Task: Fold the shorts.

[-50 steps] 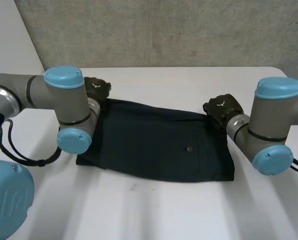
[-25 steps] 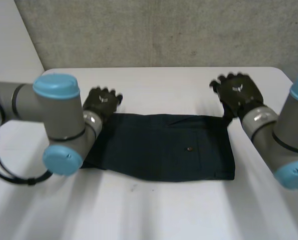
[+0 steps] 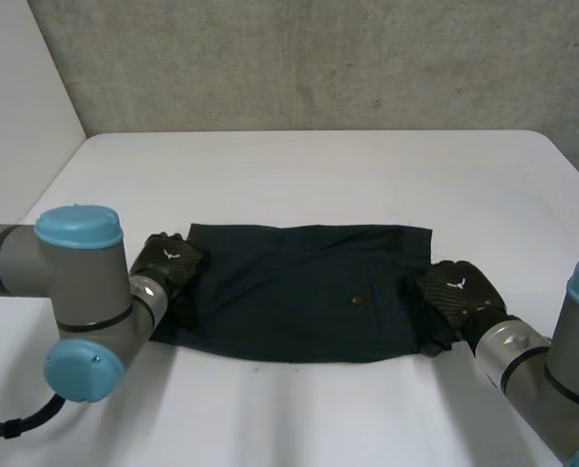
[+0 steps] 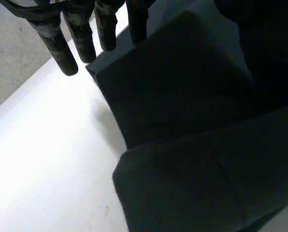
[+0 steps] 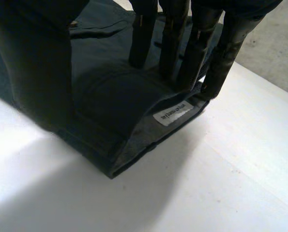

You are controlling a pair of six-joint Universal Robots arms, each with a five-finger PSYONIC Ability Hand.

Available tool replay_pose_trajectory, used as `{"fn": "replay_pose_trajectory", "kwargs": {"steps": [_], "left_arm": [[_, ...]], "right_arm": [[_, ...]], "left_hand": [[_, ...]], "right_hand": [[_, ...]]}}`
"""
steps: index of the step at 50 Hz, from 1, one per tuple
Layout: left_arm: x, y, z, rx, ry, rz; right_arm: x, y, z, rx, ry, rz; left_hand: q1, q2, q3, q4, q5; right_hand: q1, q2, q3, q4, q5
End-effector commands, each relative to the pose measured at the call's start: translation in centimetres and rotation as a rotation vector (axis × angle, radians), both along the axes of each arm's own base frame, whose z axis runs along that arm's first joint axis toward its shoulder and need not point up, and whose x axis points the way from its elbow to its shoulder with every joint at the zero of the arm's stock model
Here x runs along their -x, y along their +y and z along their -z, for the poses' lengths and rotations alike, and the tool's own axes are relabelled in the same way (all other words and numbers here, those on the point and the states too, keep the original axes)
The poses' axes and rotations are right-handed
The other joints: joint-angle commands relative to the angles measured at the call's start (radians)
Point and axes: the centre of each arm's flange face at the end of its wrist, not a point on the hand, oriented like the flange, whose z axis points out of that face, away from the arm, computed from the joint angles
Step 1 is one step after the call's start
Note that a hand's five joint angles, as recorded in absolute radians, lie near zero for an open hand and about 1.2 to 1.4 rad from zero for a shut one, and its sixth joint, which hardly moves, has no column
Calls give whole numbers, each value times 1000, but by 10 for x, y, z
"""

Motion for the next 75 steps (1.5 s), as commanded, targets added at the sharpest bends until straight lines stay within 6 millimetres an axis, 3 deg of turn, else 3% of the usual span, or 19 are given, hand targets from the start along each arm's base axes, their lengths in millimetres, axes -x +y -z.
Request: {"fn": "replay_pose_trajectory", "kwargs": {"steps": [1,3,7,14,21,27,33,37,42,44,50,54,59,61,62,64,68,71,75], "left_arm": [[2,8,-28,59,31,12],[2,8,-42,92,50,9],[2,9,-63,130,106,-4],[-4,12,-93,167,224,-43],[-9,27,-114,157,321,-10],[-19,36,-118,152,340,-4],[-27,41,-112,130,330,-23],[-28,43,-107,116,325,-27],[-29,44,-107,114,325,-30],[-29,44,-110,123,328,-31],[-30,46,-120,156,341,-29],[-30,46,-128,180,358,-26],[-29,43,-135,193,389,-28],[-28,41,-139,205,403,-28],[-28,40,-142,210,412,-28],[-24,38,-151,233,440,-18],[-16,33,-168,264,501,-2],[-5,35,-177,262,548,29],[19,41,-163,189,578,76]], "right_arm": [[-1,-11,9,38,2,13],[-1,-13,10,36,5,15],[-1,-13,10,37,5,11],[12,-19,2,33,13,56],[45,-30,-14,37,118,123],[63,-33,-22,49,288,112],[65,-39,-37,110,400,70],[46,-40,-63,216,422,16],[-27,-12,-106,422,367,-191],[-48,0,-110,460,350,-272],[-137,76,-83,516,299,-689],[-159,102,-50,453,260,-871],[-163,111,-41,402,187,-956],[-163,108,-43,365,150,-938],[-162,102,-50,327,101,-900],[-157,90,-65,295,30,-831],[-131,56,-122,212,-237,-577],[-118,40,-135,170,-332,-447],[-90,18,-141,117,-386,-242]], "left_hand": [[-17,-26,-40,-29,-46],[-17,-26,-40,-29,-46],[-17,-26,-40,-29,-46],[-17,-26,-40,-29,-46],[-17,-26,-40,-29,-46],[-17,-26,-40,-29,-46],[-17,-26,-40,-29,-46],[-17,-26,-40,-29,-46],[-17,-26,-40,-29,-46],[-17,-26,-40,-29,-46],[-17,-26,-40,-29,-46],[-17,-26,-40,-29,-46],[-17,-26,-40,-29,-46],[-17,-26,-40,-29,-46],[-17,-26,-40,-29,-46],[-17,-26,-40,-29,-46],[-17,-26,-40,-29,-46],[-17,-26,-40,-29,-46],[-17,-26,-40,-29,-46]], "right_hand": [[302,231,232,231,255],[366,295,296,295,319],[933,863,864,863,887],[935,864,865,864,888],[935,864,865,864,888],[935,864,865,864,888],[935,864,865,864,888],[935,864,865,864,888],[935,864,865,864,888],[935,864,865,864,888],[935,864,865,864,888],[935,864,865,864,888],[849,778,779,778,802],[392,321,322,322,345],[-3,-73,-72,-73,-49],[-273,-343,-342,-343,-319],[-287,-358,-357,-357,-334],[-287,-358,-357,-357,-334],[-287,-358,-357,-357,-334]]}}
